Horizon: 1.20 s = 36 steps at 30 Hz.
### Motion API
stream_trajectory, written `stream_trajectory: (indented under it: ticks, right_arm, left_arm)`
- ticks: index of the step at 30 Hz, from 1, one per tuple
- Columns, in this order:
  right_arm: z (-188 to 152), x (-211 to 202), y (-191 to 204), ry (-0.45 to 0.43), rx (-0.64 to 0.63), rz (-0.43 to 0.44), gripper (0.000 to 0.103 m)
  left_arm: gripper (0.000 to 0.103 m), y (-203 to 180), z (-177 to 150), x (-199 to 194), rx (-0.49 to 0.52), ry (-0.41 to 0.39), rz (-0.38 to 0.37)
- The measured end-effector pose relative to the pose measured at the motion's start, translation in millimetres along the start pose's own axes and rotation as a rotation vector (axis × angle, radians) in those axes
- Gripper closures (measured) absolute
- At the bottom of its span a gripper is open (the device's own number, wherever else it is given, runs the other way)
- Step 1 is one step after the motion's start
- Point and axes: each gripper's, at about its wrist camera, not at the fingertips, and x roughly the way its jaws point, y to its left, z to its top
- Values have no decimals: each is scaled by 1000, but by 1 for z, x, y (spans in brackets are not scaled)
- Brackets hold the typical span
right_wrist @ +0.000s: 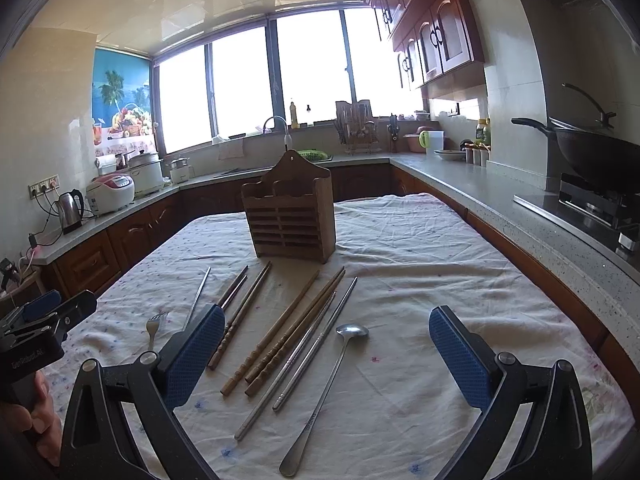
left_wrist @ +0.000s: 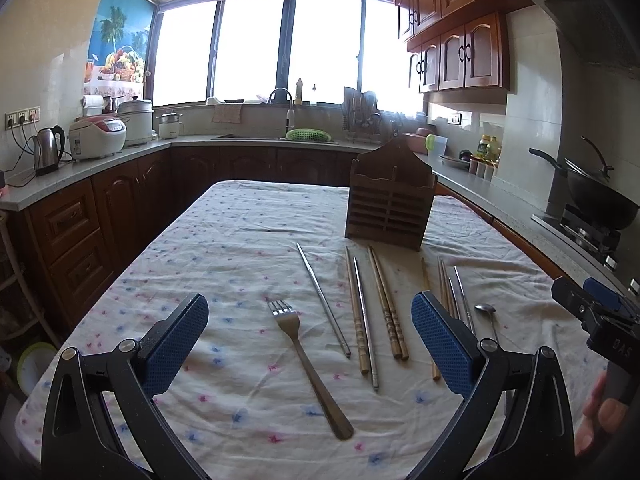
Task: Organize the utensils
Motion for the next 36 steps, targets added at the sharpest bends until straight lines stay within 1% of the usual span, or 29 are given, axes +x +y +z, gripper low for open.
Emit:
stream_trajectory:
  ticks: [10,12,14,16,17,19,20,21,22,24,27,31,32,36]
  right_arm:
    - [19,37,-16,91,46,26,1]
    - [24,48,-20,116,64,24,1]
    - [27,58,-24,140,82,24,4]
    - [30,69,-27,164,93,23,12]
    - [32,75,-28,182,100,24,15]
    - [34,88,-31,216,119,29,25]
    - [35,95,-32,234,126,28,28]
    - [36,103,-33,252,132,27,33]
    - [37,109,-34,267,137,27,37]
    - [38,122,-35,300,153,31,44]
    - [42,140,-31,333,174,57,54]
    - [47,167,-16,373,166,94,58]
    - [47,175,-12,389,167,104,60]
    - [44,206,0,454,159,120,68]
  left_arm:
    - [0,11,23,46,-36,118,-13]
    - [2,12,28,58,-42,145,-26]
    - [6,13,32,70,-42,175,-36]
    - [10,12,37,83,-40,204,-48]
    - [13,11,40,90,-37,218,-51]
    - [17,11,45,103,-34,241,-61]
    - [22,11,48,109,-35,251,-71]
    - [25,11,50,115,-34,264,-78]
    - [27,10,53,122,-31,281,-85]
    - [35,9,57,135,-27,312,-97]
    - [41,10,61,154,-26,356,-110]
    - [47,10,64,178,-13,402,-111]
    - [50,8,65,185,-8,415,-107]
    - [58,12,63,211,-13,467,-101]
